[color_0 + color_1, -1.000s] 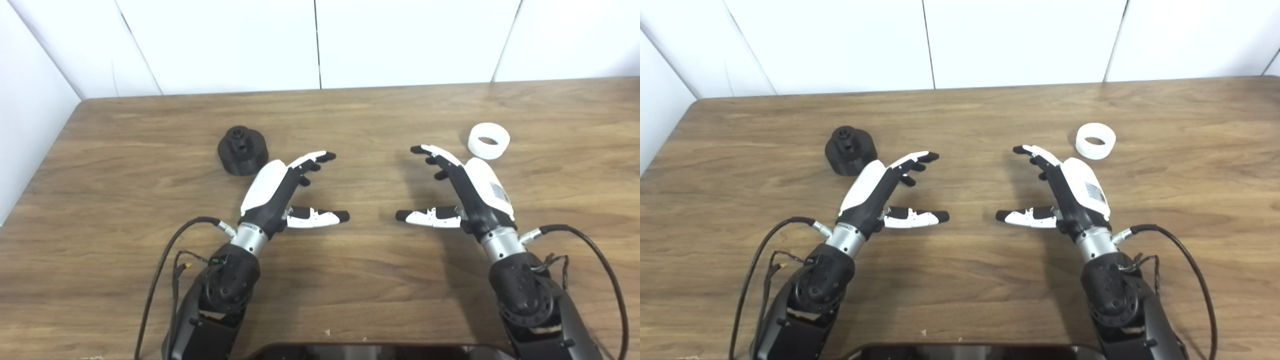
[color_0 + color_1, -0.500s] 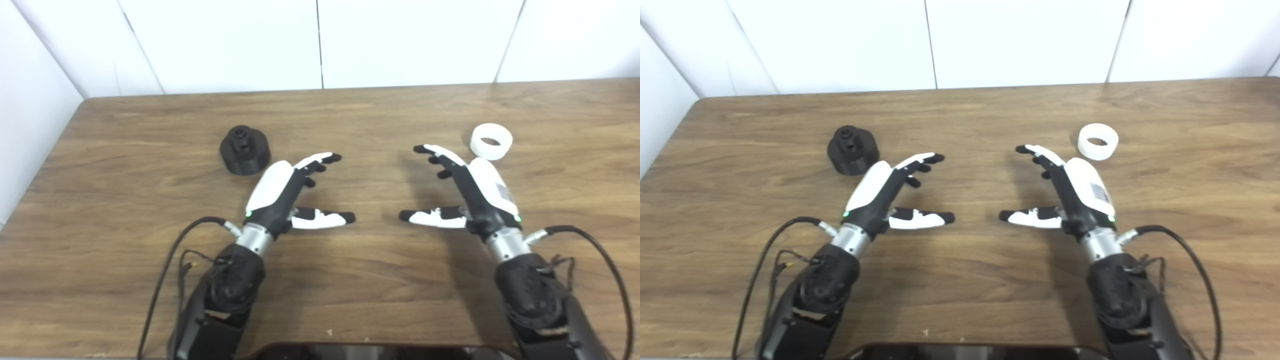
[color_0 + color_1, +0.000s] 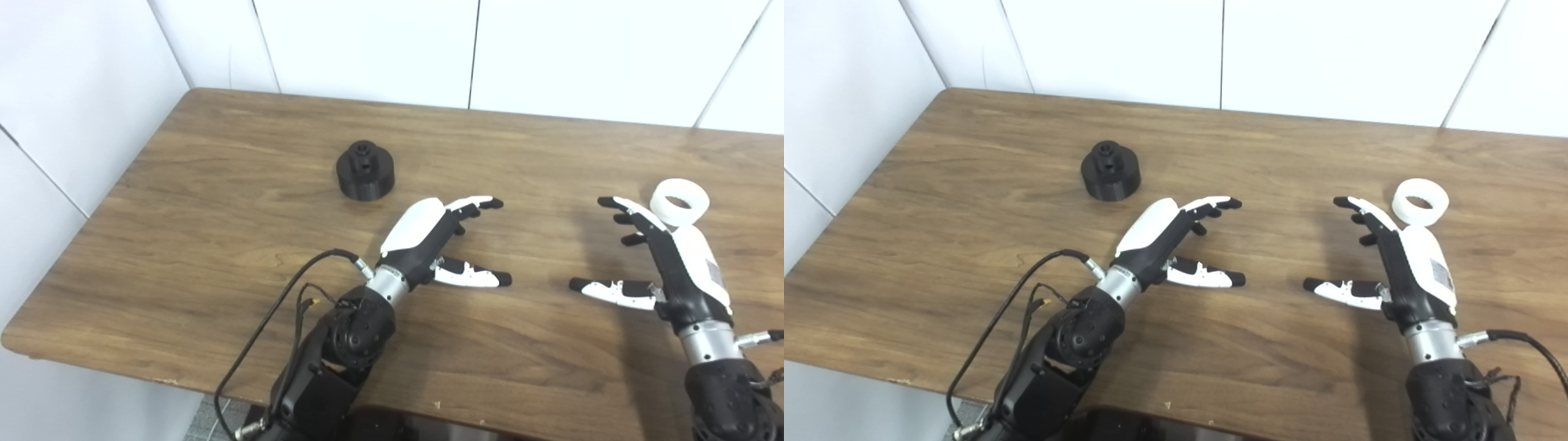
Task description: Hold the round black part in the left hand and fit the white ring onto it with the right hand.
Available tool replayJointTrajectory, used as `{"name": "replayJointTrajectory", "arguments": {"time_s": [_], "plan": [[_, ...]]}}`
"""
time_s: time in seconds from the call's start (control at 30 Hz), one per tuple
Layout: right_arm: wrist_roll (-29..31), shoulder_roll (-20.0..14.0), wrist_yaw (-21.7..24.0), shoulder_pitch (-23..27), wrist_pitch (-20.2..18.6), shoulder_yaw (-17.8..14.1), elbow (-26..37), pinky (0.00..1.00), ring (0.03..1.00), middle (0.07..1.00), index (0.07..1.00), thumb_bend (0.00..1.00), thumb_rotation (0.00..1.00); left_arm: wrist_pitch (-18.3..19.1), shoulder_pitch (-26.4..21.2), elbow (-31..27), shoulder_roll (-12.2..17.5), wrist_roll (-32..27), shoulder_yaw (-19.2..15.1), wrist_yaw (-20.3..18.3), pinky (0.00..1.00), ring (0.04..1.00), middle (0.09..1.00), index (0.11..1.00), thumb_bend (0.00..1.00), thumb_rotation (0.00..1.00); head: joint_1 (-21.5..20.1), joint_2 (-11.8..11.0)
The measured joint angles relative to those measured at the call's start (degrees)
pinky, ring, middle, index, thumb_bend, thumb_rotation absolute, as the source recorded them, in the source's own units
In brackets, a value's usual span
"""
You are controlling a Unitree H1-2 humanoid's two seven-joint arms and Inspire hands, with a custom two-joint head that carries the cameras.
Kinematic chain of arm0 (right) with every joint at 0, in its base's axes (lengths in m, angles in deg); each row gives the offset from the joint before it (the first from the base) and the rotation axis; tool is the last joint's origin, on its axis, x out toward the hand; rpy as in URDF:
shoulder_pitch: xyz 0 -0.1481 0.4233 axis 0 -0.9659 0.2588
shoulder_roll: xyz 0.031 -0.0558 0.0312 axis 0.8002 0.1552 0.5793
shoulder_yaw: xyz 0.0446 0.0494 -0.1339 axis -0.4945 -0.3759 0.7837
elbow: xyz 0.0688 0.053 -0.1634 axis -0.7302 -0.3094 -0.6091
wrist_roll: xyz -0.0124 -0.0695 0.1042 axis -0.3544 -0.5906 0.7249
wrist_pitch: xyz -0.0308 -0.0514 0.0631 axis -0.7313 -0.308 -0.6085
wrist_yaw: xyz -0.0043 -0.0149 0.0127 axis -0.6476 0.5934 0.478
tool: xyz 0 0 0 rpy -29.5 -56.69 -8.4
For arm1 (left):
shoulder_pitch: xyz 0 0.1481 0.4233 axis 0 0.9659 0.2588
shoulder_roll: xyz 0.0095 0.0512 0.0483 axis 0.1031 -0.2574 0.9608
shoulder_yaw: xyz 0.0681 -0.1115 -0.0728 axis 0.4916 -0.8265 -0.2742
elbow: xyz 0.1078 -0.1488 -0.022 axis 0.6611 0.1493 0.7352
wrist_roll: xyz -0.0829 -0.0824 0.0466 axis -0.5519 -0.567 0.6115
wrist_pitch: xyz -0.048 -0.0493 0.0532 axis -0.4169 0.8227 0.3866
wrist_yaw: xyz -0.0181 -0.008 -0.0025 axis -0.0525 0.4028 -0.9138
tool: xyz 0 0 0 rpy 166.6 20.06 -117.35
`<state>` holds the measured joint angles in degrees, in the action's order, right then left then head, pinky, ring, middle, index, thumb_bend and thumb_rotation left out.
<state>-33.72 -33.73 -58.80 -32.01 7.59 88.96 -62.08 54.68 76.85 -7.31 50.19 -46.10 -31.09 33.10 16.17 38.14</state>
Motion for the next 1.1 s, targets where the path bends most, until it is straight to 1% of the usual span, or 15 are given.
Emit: {"name": "replayJointTrajectory", "arguments": {"time_s": [0.23,0.33,0.43,0.5,0.6,0.73,0.9,0.93,1.0,1.1], "plan": [[-0.03,-0.03,0.0,0.0,0.06,0.02,0.0,0.68,0.81,0.867,0.819,0.81,0.18,-0.01,0.0,-0.04,0.23,0.08,-0.57,0.08,0.67,0.82,0.88,0.828,0.87,0.39,-0.09,-0.17],[-0.12,-0.04,0.02,0.0,0.06,0.03,0.0,0.68,0.808,0.863,0.818,0.82,0.18,0.19,-0.04,-0.09,1.12,0.05,-1.86,0.11,0.68,0.82,0.882,0.828,0.88,0.39,-0.09,-0.09],[-0.12,-0.04,0.02,0.01,0.06,0.04,0.0,0.68,0.812,0.865,0.817,0.81,0.18,0.91,-0.17,-0.71,2.47,0.18,-3.28,0.09,0.7,0.827,0.881,0.824,0.87,0.37,-0.09,-0.09],[-0.05,-0.03,0.02,0.03,0.06,0.04,-0.01,0.68,0.812,0.866,0.819,0.81,0.17,1.05,-0.68,-0.83,3.42,0.08,-4.47,0.1,0.69,0.825,0.875,0.816,0.88,0.35,-0.44,-0.18],[0.19,-0.02,0.02,0.09,0.07,0.05,-0.07,0.68,0.815,0.868,0.82,0.81,0.18,1.05,-1.36,-0.83,4.23,0.04,-5.85,0.34,0.67,0.822,0.877,0.817,0.88,0.35,-0.35,-0.26],[0.51,-0.03,0.03,0.17,0.07,0.06,-0.19,0.67,0.81,0.866,0.82,0.81,0.18,1.35,-1.88,-0.83,5.34,0.37,-7.57,1.48,0.68,0.833,0.888,0.816,0.86,0.32,-0.26,-0.44],[0.81,-0.03,0.02,0.29,0.11,0.09,-0.35,0.68,0.809,0.864,0.818,0.81,0.17,2.94,-2.51,-0.82,6.33,0.75,-9.98,2.15,0.69,0.848,0.903,0.826,0.86,0.35,-0.26,-0.44],[0.83,-0.03,0.02,0.29,0.12,0.09,-0.35,0.69,0.812,0.865,0.819,0.81,0.17,3.01,-2.61,-0.82,6.5,0.86,-10.11,2.14,0.7,0.855,0.908,0.828,0.86,0.36,-0.35,-0.44],[0.82,-0.03,0.02,0.3,0.12,0.1,-0.35,0.69,0.814,0.865,0.817,0.81,0.17,3.51,-3.06,-0.82,7.04,1.23,-10.58,2.16,0.69,0.849,0.909,0.826,0.87,0.36,-0.35,-0.44],[0.81,-0.02,0.01,0.3,0.12,0.11,-0.34,0.69,0.816,0.867,0.82,0.81,0.16,3.82,-3.6,-0.82,7.19,1.51,-11.37,3.14,0.72,0.872,0.913,0.827,0.87,0.35,-0.44,-0.53]]}}
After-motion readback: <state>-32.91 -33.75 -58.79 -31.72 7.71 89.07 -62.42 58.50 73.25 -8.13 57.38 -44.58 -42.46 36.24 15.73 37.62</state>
